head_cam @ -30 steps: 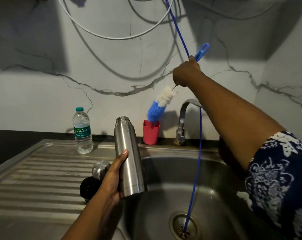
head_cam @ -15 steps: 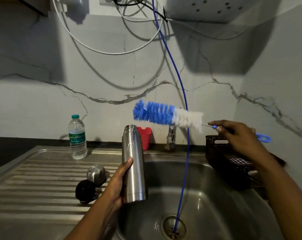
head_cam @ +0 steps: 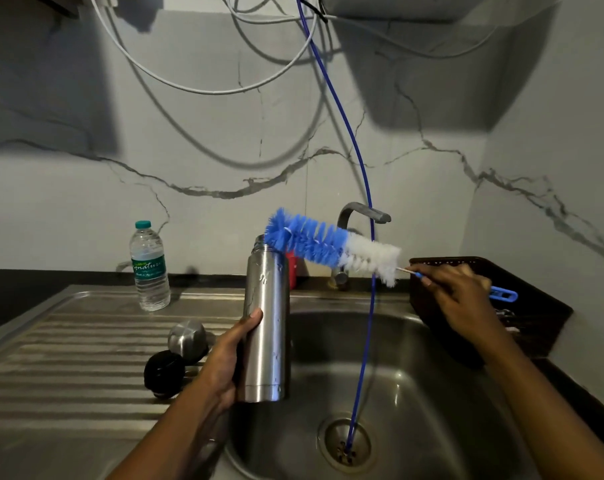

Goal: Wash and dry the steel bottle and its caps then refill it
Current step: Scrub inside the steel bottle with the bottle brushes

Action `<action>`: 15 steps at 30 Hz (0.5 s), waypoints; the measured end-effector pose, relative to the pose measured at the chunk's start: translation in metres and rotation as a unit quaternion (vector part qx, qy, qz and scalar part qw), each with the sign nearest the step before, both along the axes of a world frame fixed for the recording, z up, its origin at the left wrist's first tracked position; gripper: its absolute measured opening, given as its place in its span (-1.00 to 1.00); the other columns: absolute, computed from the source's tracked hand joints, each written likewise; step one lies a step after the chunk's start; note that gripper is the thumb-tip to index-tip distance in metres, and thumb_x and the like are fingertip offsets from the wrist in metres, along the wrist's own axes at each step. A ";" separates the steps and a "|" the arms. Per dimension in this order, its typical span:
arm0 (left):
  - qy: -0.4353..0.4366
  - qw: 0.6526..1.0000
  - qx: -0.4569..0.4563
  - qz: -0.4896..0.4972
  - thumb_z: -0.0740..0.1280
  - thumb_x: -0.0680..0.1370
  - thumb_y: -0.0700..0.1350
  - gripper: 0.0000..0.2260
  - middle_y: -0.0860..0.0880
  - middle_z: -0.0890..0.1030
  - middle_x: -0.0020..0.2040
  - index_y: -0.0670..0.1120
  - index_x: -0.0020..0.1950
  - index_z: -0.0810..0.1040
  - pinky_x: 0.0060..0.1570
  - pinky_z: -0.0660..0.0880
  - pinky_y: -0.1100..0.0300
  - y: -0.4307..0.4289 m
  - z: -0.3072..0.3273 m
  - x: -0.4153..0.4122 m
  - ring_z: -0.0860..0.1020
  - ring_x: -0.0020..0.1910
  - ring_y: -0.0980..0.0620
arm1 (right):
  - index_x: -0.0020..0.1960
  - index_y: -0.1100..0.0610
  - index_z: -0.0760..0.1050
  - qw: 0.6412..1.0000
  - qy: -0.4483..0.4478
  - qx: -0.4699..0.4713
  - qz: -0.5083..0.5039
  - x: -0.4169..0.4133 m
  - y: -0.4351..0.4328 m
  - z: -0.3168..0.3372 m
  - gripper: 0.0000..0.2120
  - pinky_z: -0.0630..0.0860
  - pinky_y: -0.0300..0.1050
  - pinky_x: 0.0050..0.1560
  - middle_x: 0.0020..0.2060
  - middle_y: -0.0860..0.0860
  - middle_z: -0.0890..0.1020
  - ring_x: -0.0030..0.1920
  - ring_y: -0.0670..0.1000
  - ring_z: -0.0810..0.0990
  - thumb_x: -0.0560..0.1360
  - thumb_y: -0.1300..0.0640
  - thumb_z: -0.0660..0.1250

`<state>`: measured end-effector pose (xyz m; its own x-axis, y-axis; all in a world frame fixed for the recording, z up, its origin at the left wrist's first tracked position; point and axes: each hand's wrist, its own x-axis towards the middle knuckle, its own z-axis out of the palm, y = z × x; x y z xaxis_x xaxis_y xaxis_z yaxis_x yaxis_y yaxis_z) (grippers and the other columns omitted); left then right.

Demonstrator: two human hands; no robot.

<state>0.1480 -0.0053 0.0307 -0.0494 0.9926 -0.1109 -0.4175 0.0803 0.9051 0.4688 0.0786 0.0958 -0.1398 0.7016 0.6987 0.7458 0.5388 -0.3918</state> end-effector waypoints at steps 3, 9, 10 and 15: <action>0.014 1.000 0.001 -0.006 0.59 0.02 0.18 -0.10 -0.31 0.63 0.00 -0.25 0.24 0.53 -0.26 0.58 0.05 -0.001 -0.002 0.006 0.62 -0.21 -0.17 | 0.17 -0.25 0.43 0.998 -0.051 0.039 0.021 -0.021 0.004 -0.006 -0.73 0.05 -0.11 -0.16 -0.17 -0.08 0.59 -0.08 -0.01 0.41 0.52 0.03 0.18; 0.005 1.000 0.010 -0.009 0.53 0.12 0.17 -0.30 -0.22 0.68 -0.16 -0.20 0.14 0.56 -0.38 0.58 0.12 -0.003 0.003 0.006 0.66 -0.33 -0.10 | 0.16 -0.20 0.44 1.000 0.002 0.000 -0.001 0.020 0.011 -0.019 -0.70 0.07 -0.10 -0.03 -0.13 -0.08 0.57 0.00 0.03 0.42 0.56 0.18 0.25; 0.016 1.000 0.009 -0.004 0.57 0.05 0.19 -0.18 -0.24 0.67 -0.11 -0.19 0.20 0.54 -0.36 0.58 0.10 -0.002 0.002 0.006 0.66 -0.29 -0.11 | 0.17 -0.19 0.45 1.000 0.004 0.006 0.004 0.015 0.011 -0.019 -0.73 0.06 -0.12 -0.05 -0.13 -0.08 0.57 -0.02 0.02 0.41 0.56 0.13 0.24; 0.020 0.999 0.014 -0.022 0.63 -0.07 0.21 0.00 -0.29 0.64 -0.01 -0.19 0.28 0.49 -0.29 0.59 0.07 -0.002 -0.003 0.005 0.65 -0.22 -0.14 | 0.18 -0.16 0.50 0.999 0.005 0.027 0.027 -0.013 0.013 -0.022 -0.74 0.12 -0.07 -0.06 -0.17 -0.09 0.56 -0.07 -0.04 0.39 0.53 0.06 0.20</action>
